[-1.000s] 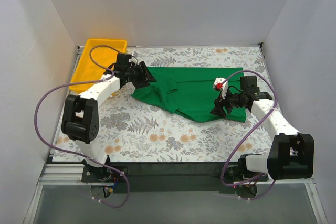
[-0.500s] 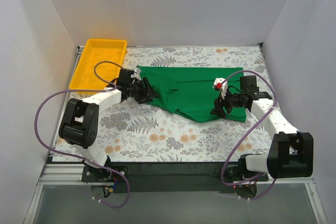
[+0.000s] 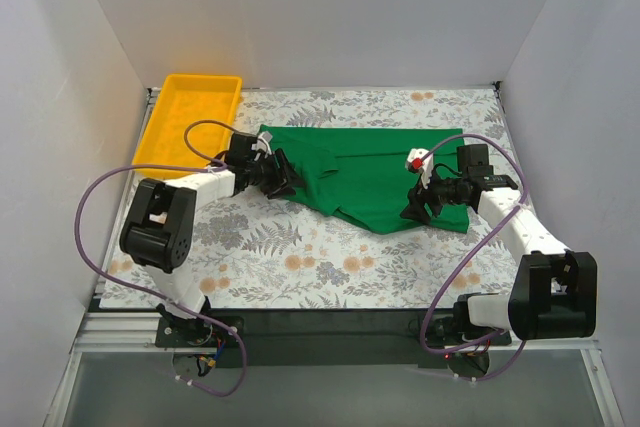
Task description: Fold and stack the t-shirts
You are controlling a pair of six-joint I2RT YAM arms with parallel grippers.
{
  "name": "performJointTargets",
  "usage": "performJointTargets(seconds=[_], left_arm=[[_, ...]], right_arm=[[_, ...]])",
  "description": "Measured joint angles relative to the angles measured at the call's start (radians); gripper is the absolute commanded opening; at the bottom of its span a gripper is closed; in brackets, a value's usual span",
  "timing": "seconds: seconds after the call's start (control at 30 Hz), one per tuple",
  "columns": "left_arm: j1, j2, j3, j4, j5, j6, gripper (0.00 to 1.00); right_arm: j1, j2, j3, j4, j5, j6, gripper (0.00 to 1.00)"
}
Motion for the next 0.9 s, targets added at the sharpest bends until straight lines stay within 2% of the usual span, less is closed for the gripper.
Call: performJointTargets(seconds=[0.13,0.23,0.37,0.5,0.7,0.9], left_arm=[[0.0,-0.033,-0.008,-0.011,-0.022,0.018,0.48],[0.0,-0.134,-0.034,-0.05,-0.072,0.056,0.55],[0.011,-0.312,-0.058,-0.107,-0.132,0.11,0.72],[0.044,-0.51,-0.112,-0.138,-0.185,0.159,0.85],[0.067,-0.704,-0.201,-0.211,-0.256,0.187,0.88],[0.068,-0.806,-0.265,-0.244,-0.264,0.202,0.88]], right_arm=[[0.001,0.005,0.0,-0.001,-0.014,-0.003,0.66],[0.024,0.018,0.0,-0.002,-0.018,-0.005,0.66],[0.134,0.046,0.009,-0.005,0.005,-0.002,0.66],[0.295,0.095,0.068,-0.023,0.07,-0.002,0.66],[0.482,0.219,0.215,-0.028,0.181,0.003,0.66],[0.556,0.338,0.34,-0.031,0.232,0.039,0.66]])
